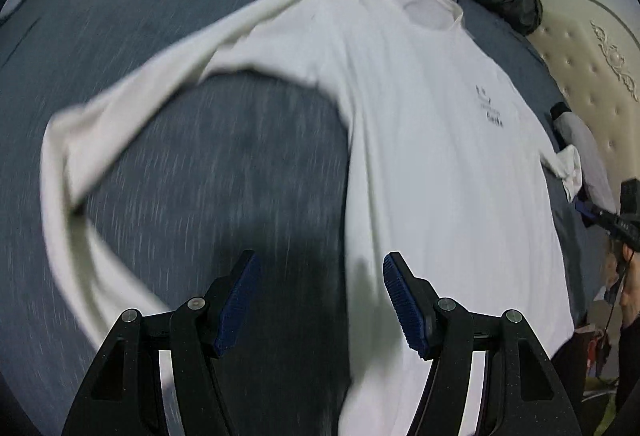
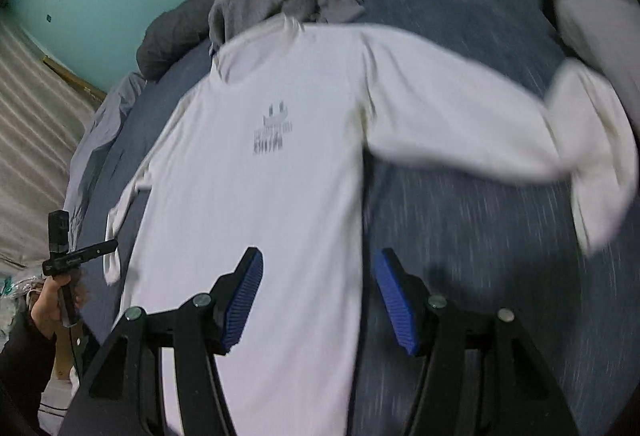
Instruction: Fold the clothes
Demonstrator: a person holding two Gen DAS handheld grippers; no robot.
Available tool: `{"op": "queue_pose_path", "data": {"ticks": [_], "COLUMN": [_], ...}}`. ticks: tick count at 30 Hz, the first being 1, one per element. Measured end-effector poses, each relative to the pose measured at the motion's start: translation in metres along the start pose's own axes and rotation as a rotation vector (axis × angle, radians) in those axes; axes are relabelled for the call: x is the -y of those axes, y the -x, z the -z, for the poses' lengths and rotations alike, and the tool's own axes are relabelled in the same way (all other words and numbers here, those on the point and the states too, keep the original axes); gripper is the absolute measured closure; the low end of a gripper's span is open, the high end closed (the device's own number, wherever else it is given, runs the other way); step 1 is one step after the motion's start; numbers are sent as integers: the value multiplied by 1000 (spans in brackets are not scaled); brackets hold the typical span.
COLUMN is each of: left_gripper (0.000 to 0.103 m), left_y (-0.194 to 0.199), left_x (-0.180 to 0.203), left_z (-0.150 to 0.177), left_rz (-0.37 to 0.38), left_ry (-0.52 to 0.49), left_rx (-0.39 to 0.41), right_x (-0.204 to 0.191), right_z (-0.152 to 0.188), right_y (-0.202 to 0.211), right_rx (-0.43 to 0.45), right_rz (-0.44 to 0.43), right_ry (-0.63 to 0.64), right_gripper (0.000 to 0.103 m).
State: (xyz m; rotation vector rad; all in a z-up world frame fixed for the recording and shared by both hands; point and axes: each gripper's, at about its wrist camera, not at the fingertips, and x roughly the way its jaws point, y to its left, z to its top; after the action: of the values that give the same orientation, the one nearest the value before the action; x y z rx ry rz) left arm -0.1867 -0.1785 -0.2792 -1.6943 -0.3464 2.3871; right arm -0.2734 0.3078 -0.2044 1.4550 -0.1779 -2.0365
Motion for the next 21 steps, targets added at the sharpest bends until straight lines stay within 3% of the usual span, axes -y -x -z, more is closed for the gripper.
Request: {"op": "queue_pose_path", "data": {"ticks": [9, 21], "left_gripper": [35, 35], "left_y": [23, 31], "left_x": [-8, -4], "left_z": [65, 122], "left_rz": [-15, -3], "left_ry": [28, 31], "left_rx": [-29, -82], "right_x": [6, 1], "right_z": [78, 131], "right_y": [20, 31], "right_rx": [-81, -132], "right_rz": [39, 83], "right_ry": [-51, -40], "right_gripper": [43, 43]}}
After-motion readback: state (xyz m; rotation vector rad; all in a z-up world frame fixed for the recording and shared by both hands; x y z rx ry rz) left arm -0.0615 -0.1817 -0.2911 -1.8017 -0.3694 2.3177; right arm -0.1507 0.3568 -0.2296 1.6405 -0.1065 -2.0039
